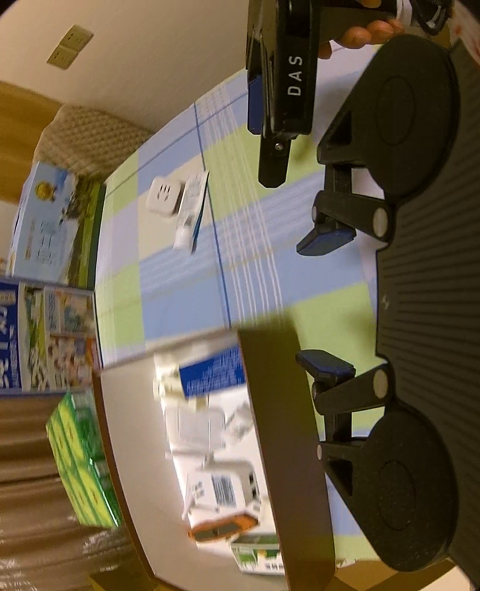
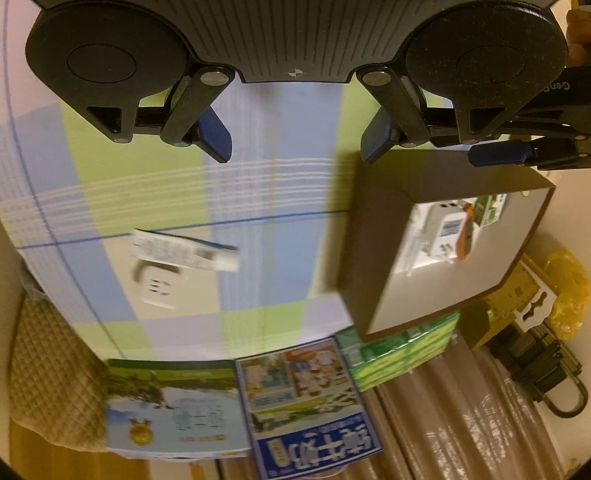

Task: Organize rigid objects
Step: 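Withdraw both tools from the box toward the white tube and socket, then grasp the white tube with the right tool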

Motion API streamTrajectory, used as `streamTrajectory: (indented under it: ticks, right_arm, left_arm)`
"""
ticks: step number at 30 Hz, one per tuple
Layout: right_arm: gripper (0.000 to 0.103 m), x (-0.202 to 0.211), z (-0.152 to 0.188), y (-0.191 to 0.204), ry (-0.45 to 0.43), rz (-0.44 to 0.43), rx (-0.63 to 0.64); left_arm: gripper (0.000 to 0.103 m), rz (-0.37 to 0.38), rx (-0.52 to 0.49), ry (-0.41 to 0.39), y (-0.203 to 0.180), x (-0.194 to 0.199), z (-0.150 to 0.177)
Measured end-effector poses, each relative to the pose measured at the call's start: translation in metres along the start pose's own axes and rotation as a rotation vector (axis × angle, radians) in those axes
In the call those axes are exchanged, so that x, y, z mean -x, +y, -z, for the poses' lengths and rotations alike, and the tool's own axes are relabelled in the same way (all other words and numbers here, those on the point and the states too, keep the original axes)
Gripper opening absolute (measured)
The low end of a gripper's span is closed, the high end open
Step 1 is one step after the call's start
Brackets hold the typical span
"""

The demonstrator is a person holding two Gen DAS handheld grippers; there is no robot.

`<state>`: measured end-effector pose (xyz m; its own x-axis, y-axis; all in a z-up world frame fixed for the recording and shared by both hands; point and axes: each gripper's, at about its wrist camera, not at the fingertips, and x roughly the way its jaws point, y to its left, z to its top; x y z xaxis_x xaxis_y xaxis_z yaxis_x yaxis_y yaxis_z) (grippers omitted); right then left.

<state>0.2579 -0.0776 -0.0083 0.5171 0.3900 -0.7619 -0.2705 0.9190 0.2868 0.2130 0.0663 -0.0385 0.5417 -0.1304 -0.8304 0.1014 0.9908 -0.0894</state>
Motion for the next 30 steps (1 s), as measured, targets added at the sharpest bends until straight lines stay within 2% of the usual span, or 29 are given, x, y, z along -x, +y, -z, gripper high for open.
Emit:
streamTrajectory:
  ticks: [14,27,30]
  right_arm:
    - [0.074,0.025,0.004,-0.105,0.009,0.062,-0.048]
    - [0.073,-0.004,-0.015,-0.14,0.021,0.037,-0.013]
    - [0.063,-0.02,-0.024,-0.143,0.02,0.027,0.013]
  left_arm:
    - [0.054,0.028,-0.012,0.038,-0.08,-0.047,-0.004]
    - [0.054,-0.032,0.01,0.043,-0.088,-0.093,-0.043]
    - [0.054,-0.035,0.019,0.049,-0.088,-0.109,-0.054]
